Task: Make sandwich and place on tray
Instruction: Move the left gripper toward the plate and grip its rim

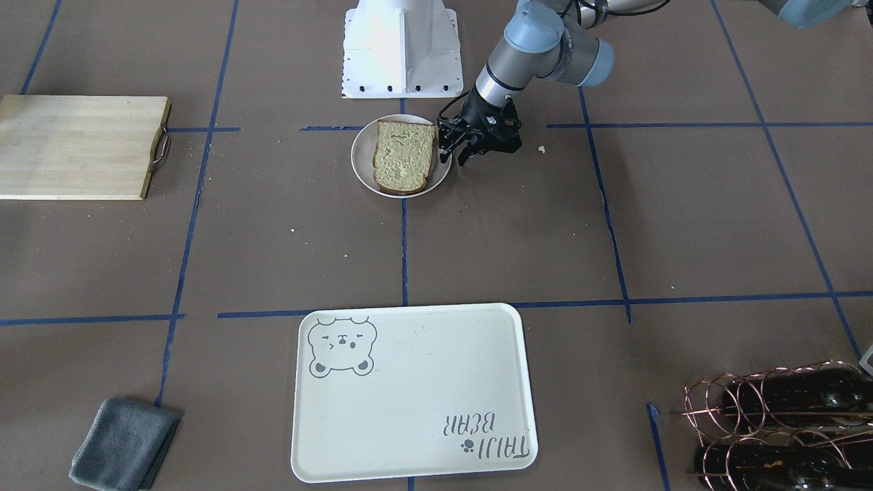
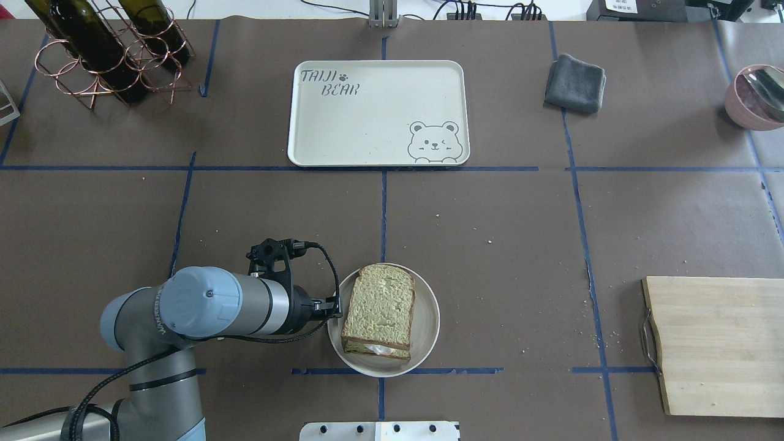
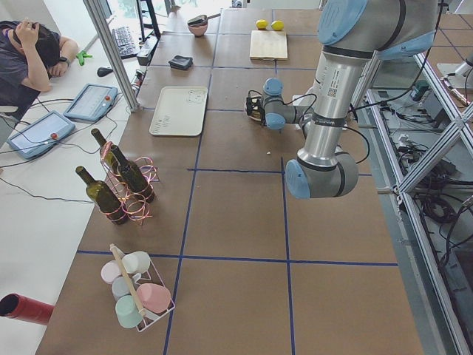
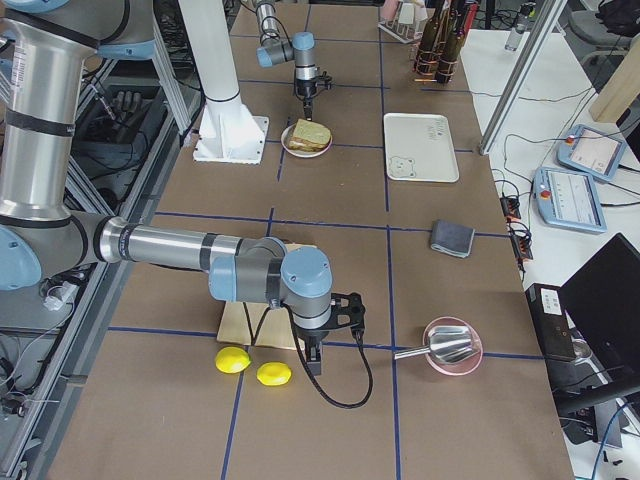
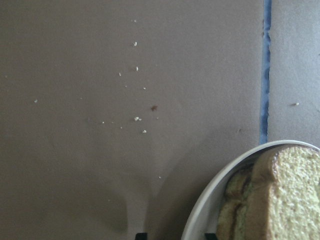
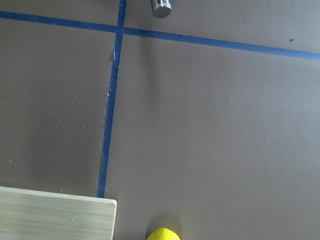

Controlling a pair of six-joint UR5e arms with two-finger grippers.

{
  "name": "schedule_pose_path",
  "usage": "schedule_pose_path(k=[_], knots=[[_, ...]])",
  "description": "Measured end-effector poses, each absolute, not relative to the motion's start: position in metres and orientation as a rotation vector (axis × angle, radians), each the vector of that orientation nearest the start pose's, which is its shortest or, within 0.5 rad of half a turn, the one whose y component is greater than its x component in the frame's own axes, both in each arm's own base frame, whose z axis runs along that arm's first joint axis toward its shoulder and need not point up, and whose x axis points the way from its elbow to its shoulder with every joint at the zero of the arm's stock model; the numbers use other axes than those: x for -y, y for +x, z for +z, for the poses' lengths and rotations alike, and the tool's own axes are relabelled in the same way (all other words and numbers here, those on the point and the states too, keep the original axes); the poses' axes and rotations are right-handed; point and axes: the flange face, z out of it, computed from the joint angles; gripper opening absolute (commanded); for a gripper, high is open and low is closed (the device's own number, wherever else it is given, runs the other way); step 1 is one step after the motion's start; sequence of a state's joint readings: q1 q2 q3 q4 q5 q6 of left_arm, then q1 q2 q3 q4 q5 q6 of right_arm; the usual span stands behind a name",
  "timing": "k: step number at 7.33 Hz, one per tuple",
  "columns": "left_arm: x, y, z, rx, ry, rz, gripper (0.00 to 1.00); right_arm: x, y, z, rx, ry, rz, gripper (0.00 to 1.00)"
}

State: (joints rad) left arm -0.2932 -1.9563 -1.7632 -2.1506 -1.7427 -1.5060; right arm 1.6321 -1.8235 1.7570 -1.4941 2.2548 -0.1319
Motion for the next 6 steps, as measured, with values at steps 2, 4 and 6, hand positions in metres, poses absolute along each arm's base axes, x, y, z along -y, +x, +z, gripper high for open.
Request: schedule_pose_path(k=[2,4,6], knots=[[0.286,0.560,0.285,-1.173,0.054,-0.096,0.00,0.381,0.094,0.677,0.674,0.075,-0.071,1.00],[0.286,0.555,0.278,-1.188,0.057,-0.094,0.00,0.381,0.095,0.679,0.670,0.072,-0.070,1.00],[0.297,0.545,0.272,-1.201,0.071,-0.109,0.00,0.379,0.096,0.681,0.654,0.068,-0.069,1.00]])
